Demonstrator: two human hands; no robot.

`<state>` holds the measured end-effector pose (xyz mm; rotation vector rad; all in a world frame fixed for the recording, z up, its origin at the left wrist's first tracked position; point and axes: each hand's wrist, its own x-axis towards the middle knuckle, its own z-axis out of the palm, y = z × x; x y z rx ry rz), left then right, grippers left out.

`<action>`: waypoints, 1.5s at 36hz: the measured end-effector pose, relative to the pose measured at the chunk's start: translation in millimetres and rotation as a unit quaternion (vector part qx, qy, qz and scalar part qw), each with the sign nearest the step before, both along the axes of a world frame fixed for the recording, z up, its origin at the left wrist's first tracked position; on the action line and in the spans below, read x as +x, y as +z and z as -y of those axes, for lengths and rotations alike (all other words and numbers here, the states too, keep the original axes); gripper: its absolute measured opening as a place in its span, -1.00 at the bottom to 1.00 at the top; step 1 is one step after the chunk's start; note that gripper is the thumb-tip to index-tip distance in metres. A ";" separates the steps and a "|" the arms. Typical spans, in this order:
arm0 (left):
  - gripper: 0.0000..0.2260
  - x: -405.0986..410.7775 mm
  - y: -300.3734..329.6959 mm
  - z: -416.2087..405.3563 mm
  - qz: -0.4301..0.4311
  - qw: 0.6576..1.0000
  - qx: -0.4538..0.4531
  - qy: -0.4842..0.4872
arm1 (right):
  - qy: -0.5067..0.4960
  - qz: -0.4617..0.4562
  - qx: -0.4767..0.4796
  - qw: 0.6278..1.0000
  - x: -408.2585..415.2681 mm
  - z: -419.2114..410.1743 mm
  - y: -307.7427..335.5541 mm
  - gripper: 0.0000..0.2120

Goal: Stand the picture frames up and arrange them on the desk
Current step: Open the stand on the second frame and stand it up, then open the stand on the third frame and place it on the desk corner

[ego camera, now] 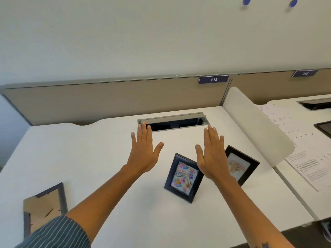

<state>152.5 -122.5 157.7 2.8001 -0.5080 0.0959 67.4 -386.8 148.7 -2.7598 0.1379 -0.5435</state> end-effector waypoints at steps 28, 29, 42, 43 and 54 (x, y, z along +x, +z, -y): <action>-0.19 -92.6 -79.5 -307.1 -0.080 0.964 -0.030 0.251 | 0.272 -0.082 0.040 0.958 33.1 -292.4 -62.6 -0.33; -0.19 -96.1 -84.4 -315.1 -0.088 0.961 -0.041 0.260 | 0.281 -0.088 0.040 0.955 32.3 -303.8 -66.3 -0.33; -0.10 -146.2 -140.6 -371.6 -0.158 0.871 -0.149 0.441 | 0.339 -0.285 0.078 0.893 10.1 -415.3 -111.9 -0.34; -0.09 -150.1 -143.3 -373.3 -0.163 0.856 -0.163 0.463 | 0.337 -0.303 0.075 0.888 7.0 -420.7 -114.4 -0.35; -0.17 -173.8 -146.4 -380.0 -0.188 0.836 -0.130 0.499 | 0.344 -0.400 0.042 0.848 -23.7 -457.8 -139.3 -0.32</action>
